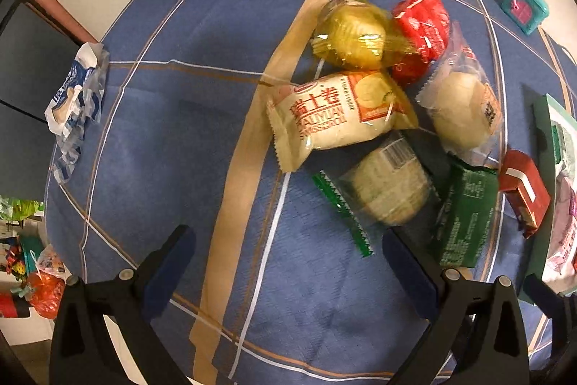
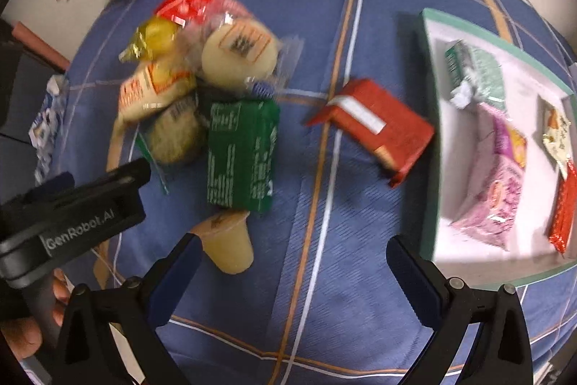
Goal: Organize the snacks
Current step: 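Grasp the yellow jelly cup with the right tool while the left tool grasps the round pastry in clear wrap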
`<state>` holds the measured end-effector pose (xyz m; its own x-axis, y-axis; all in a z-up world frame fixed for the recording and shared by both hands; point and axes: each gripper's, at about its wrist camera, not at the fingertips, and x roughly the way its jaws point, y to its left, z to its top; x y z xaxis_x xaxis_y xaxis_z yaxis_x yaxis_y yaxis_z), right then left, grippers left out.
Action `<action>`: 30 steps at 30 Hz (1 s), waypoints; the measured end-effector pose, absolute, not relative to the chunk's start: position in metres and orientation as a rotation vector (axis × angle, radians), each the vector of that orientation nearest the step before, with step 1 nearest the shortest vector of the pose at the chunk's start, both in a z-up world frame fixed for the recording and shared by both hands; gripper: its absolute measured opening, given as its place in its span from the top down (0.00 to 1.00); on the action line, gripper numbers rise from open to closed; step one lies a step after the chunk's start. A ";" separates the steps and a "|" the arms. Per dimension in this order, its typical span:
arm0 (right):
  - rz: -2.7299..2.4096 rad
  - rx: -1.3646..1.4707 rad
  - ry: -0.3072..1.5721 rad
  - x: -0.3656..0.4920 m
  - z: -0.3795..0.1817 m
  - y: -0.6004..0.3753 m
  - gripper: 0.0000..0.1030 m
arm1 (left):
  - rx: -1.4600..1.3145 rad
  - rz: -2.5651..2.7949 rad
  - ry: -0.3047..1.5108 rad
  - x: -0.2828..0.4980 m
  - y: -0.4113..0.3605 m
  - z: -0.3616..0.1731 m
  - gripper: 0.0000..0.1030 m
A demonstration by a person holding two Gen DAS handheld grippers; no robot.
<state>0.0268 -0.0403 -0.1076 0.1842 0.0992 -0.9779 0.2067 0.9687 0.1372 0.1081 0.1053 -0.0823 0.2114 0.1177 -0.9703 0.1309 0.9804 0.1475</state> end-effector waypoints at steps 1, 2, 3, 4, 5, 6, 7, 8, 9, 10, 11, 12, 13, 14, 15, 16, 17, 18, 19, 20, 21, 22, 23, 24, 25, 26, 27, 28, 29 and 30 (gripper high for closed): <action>-0.070 0.254 1.393 0.027 -0.110 -0.036 0.00 | 0.211 -0.006 1.361 0.108 0.108 -0.083 0.00; -0.066 0.247 1.394 0.027 -0.111 -0.033 0.00 | 0.208 -0.004 1.360 0.108 0.110 -0.082 0.00; -0.063 0.235 1.396 0.027 -0.112 -0.029 0.00 | 0.203 -0.005 1.359 0.109 0.112 -0.082 0.00; -0.062 0.225 1.396 0.029 -0.115 -0.024 0.00 | 0.198 -0.008 1.358 0.109 0.113 -0.082 0.00; -0.061 0.217 1.396 0.029 -0.116 -0.020 0.00 | 0.196 -0.008 1.358 0.109 0.114 -0.082 0.00; -0.059 0.212 1.397 0.031 -0.118 -0.016 0.00 | 0.194 -0.009 1.357 0.109 0.115 -0.082 0.00; -0.055 0.214 1.392 0.031 -0.120 -0.012 0.00 | 0.192 -0.008 1.358 0.109 0.116 -0.082 0.00; -0.051 0.218 1.388 0.032 -0.122 -0.009 0.00 | 0.190 -0.008 1.359 0.109 0.116 -0.082 0.00; -0.047 0.220 1.386 0.033 -0.124 -0.006 0.00 | 0.184 -0.012 1.358 0.110 0.117 -0.082 0.00; -0.043 0.225 1.382 0.036 -0.127 -0.002 0.02 | 0.179 -0.016 1.358 0.111 0.117 -0.082 0.00; -0.041 0.229 1.381 0.037 -0.128 -0.001 0.04 | 0.173 -0.020 1.358 0.114 0.115 -0.081 0.00; -0.039 0.231 1.382 0.042 -0.130 0.004 0.08 | 0.170 -0.021 1.357 0.115 0.116 -0.081 0.00; -0.034 0.238 1.380 0.045 -0.132 0.006 0.12 | 0.170 -0.021 1.355 0.116 0.115 -0.081 0.00; -0.029 0.244 1.379 0.046 -0.134 0.008 0.13 | 0.171 -0.020 1.353 0.117 0.115 -0.081 0.00; -0.024 0.250 1.376 0.047 -0.134 0.010 0.18 | 0.171 -0.023 1.352 0.117 0.115 -0.081 0.00; -0.018 0.252 1.373 0.049 -0.136 0.014 0.22 | 0.170 -0.026 1.350 0.117 0.114 -0.080 0.00; -0.015 0.250 1.370 0.050 -0.136 0.016 0.25 | 0.168 -0.031 1.349 0.120 0.117 -0.082 0.00; -0.012 0.248 1.368 0.051 -0.137 0.018 0.30 | 0.168 -0.033 1.347 0.120 0.116 -0.081 0.00; -0.006 0.249 1.365 0.054 -0.138 0.021 0.35 | 0.169 -0.033 1.346 0.119 0.114 -0.080 0.00; 0.000 0.253 1.364 0.056 -0.138 0.022 0.38 | 0.172 -0.033 1.344 0.119 0.114 -0.080 0.00; 0.005 0.258 1.364 0.057 -0.138 0.022 0.43 | 0.174 -0.034 1.341 0.119 0.113 -0.079 0.00; 0.011 0.261 1.367 0.059 -0.138 0.024 0.48 | 0.174 -0.035 1.339 0.119 0.113 -0.078 0.00; 0.013 0.258 1.368 0.060 -0.138 0.025 0.49 | 0.173 -0.038 1.337 0.119 0.112 -0.078 0.00; 0.011 0.256 1.367 0.060 -0.136 0.024 0.51 | 0.175 -0.040 1.334 0.118 0.110 -0.076 0.00; 0.006 0.252 1.368 0.060 -0.135 0.025 0.52 | 0.177 -0.042 1.332 0.118 0.109 -0.075 0.00; 0.004 0.253 1.369 0.061 -0.136 0.023 0.53 | 0.179 -0.044 1.329 0.119 0.108 -0.074 0.00; 0.004 0.256 1.370 0.062 -0.135 0.022 0.53 | 0.179 -0.045 1.328 0.117 0.106 -0.073 0.00; 0.003 0.259 1.372 0.064 -0.136 0.020 0.53 | 0.180 -0.047 1.326 0.117 0.106 -0.073 0.00; 0.003 0.260 1.373 0.064 -0.136 0.020 0.54 | 0.181 -0.049 1.326 0.117 0.105 -0.073 0.00; 0.002 0.260 1.373 0.065 -0.136 0.019 0.55 | 0.182 -0.051 1.325 0.117 0.104 -0.072 0.00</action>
<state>0.0645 0.0188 -0.1355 0.2011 0.1530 -0.9676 0.1499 0.9713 0.1848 0.1171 0.1043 -0.0725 0.2443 0.0664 -0.9674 0.1411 0.9846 0.1033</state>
